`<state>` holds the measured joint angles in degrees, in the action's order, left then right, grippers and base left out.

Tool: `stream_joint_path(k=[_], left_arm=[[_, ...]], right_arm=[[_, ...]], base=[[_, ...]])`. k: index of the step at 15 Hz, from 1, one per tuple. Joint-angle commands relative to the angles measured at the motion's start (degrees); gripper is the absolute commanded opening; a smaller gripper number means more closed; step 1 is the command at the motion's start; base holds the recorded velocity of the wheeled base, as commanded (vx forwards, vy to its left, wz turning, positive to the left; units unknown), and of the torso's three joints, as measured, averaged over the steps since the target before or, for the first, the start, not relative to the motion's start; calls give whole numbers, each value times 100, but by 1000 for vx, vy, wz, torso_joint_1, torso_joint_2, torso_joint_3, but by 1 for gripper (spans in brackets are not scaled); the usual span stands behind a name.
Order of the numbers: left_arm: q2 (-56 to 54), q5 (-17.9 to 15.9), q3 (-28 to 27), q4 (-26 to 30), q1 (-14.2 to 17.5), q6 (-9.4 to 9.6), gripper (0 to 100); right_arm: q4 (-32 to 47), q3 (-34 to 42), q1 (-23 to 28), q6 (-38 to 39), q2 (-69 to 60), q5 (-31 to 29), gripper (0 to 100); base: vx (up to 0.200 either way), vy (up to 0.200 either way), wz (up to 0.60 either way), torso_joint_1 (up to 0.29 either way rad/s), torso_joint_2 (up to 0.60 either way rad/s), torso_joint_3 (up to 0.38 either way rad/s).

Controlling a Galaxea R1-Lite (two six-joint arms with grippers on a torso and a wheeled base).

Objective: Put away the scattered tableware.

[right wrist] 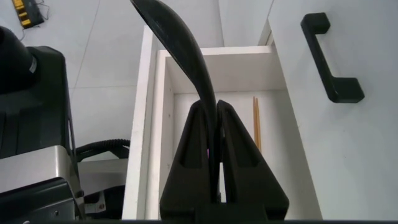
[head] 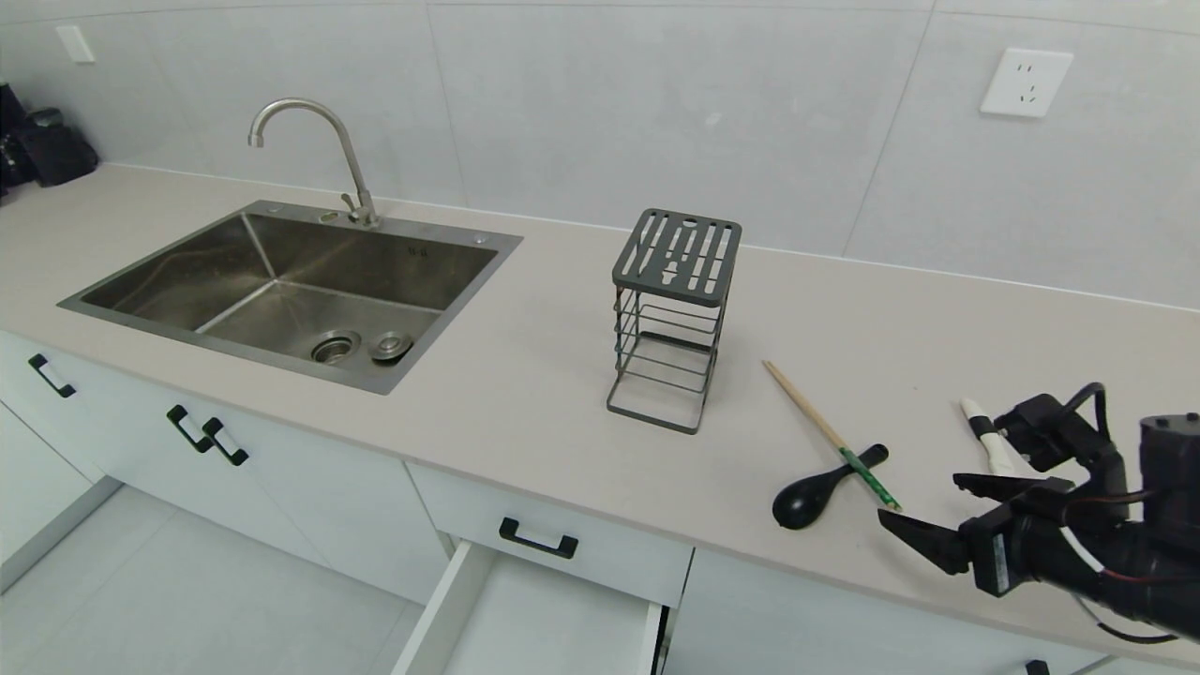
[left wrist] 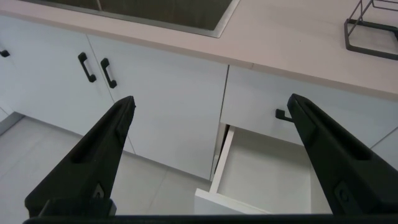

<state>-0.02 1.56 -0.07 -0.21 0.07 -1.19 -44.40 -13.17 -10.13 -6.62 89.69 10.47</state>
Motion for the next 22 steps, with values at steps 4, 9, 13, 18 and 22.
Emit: stream_joint_path(k=[4,9,13,18,22], left_arm=[[2,2,-1,3,1,-4,100],[2,2,-1,3,-7,-4,100],[2,2,-1,3,-7,-4,100],[2,2,-1,3,1,-4,100],[2,2,-1,3,1,-4,100]], right_arm=[[-104,-397,2,-15,1051,-28,100],[-95,-881,-6,-6,1587,-133,100],[-95,-1004,-6,-15,1780,-142,100],[-95,-1206,-77,-120,1824,-142,100],[-95,-1206,-103,-120,1947,-142,0]], base=[[0,0,0,0,0,0],[0,0,0,0,0,0],[0,0,0,0,0,0],[0,0,0,0,0,0],[0,0,0,0,0,0]])
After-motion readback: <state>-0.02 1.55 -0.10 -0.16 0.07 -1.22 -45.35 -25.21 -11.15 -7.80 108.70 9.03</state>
